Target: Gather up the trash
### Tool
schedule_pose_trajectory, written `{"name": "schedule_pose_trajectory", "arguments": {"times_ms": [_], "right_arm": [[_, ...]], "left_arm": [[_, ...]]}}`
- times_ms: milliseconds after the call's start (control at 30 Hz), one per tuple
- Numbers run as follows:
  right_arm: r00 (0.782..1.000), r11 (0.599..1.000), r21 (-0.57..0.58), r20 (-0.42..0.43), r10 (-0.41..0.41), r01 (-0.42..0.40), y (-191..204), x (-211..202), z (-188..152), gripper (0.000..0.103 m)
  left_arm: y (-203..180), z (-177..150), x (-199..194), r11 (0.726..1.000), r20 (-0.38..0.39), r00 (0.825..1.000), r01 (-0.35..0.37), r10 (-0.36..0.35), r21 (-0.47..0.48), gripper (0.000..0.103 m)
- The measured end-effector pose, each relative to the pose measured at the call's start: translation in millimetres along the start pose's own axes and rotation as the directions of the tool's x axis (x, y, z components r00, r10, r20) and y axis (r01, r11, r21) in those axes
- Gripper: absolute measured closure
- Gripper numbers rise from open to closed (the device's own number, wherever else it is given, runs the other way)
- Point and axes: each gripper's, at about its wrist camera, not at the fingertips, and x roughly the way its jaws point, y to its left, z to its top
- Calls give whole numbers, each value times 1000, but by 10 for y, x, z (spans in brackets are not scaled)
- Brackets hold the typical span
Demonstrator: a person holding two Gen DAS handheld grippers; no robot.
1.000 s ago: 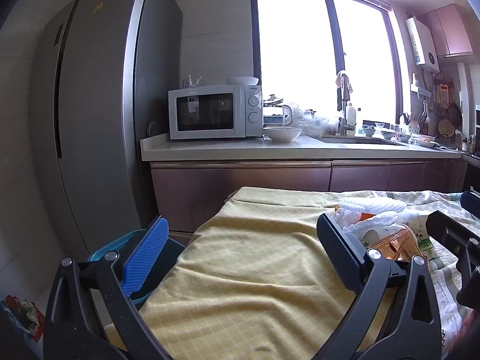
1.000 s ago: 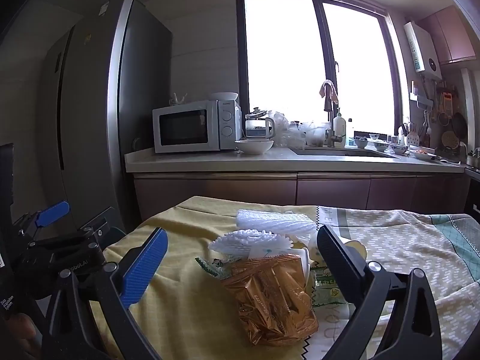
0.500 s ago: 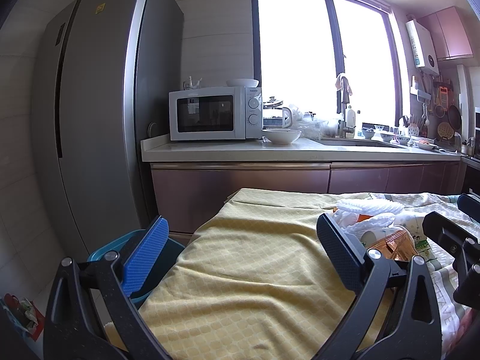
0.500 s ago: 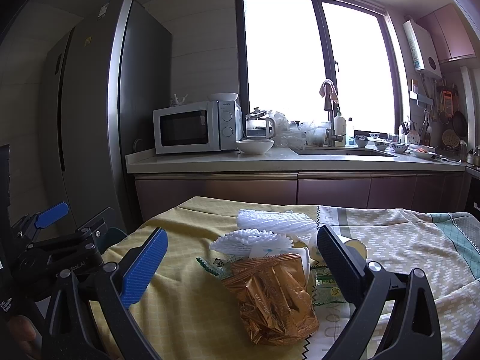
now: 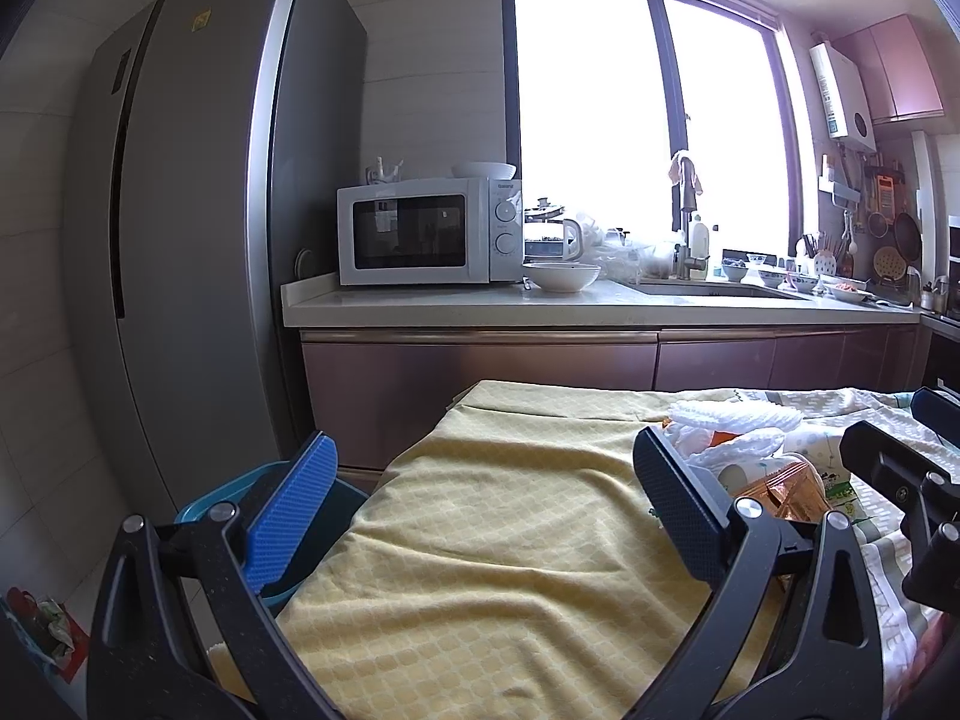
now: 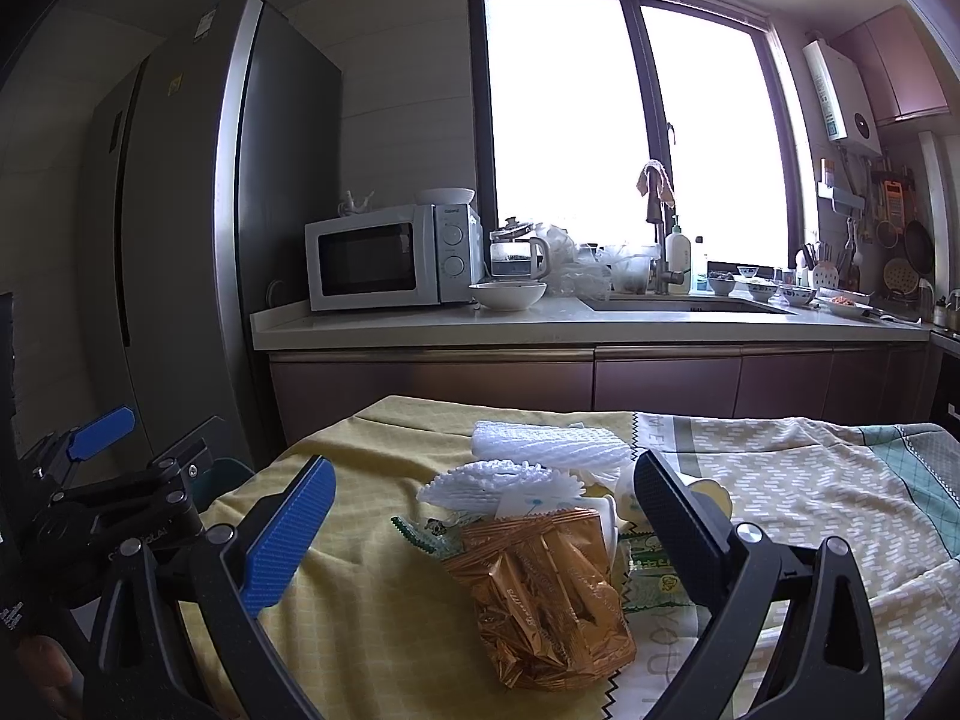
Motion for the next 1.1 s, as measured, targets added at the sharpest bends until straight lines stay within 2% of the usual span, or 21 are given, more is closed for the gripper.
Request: {"name": "schedule_pose_trajectory", "arguments": {"times_ms": [1100], "right_arm": [[1000,1000,9,-3,3,-3,-42,19,-10,7]], "left_arm": [[-17,-1,-55,1000,10,1000,7,-7,-4,6]]}}
